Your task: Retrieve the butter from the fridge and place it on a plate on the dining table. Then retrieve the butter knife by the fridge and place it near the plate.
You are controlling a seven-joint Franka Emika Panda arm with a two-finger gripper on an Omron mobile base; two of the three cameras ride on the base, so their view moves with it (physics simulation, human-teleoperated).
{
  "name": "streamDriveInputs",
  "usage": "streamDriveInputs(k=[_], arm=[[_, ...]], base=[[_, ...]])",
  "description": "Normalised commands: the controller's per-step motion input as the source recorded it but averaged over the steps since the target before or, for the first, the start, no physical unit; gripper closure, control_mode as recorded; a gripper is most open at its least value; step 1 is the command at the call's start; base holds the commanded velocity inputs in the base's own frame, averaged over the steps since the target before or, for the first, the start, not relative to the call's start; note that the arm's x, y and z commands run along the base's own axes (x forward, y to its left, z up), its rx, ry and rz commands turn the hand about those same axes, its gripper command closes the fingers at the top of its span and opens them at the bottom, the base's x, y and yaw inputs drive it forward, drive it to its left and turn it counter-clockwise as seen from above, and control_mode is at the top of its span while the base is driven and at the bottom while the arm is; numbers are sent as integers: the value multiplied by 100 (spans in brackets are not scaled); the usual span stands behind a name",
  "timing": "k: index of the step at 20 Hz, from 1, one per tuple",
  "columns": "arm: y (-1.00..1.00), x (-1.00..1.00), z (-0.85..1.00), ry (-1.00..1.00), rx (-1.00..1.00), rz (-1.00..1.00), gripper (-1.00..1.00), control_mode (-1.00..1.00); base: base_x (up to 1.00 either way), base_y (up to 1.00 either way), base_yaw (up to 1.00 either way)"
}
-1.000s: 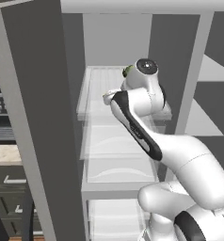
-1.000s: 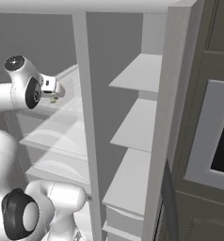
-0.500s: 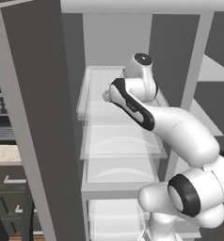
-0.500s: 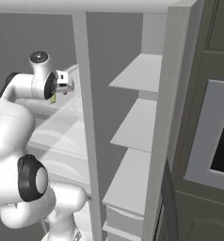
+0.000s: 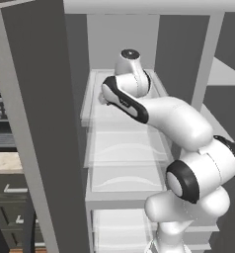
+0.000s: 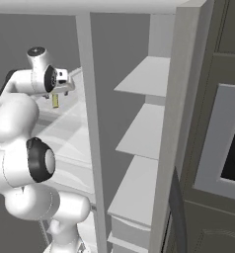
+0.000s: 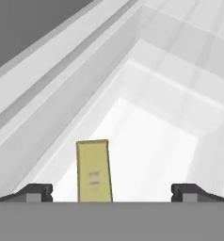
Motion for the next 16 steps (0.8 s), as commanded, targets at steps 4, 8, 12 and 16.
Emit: streamDriveInputs(k=[4,8,12,16], arm=[[4,1,-36,0,-1,0,-100,-100],[0,0,-49,0,0,0,-100,-100],[0,0,-53,0,0,0,-100,-100],[0,0,-41,0,0,0,100,-100]], base=[[0,0,0],[0,0,0],[0,0,0],[0,0,0]])
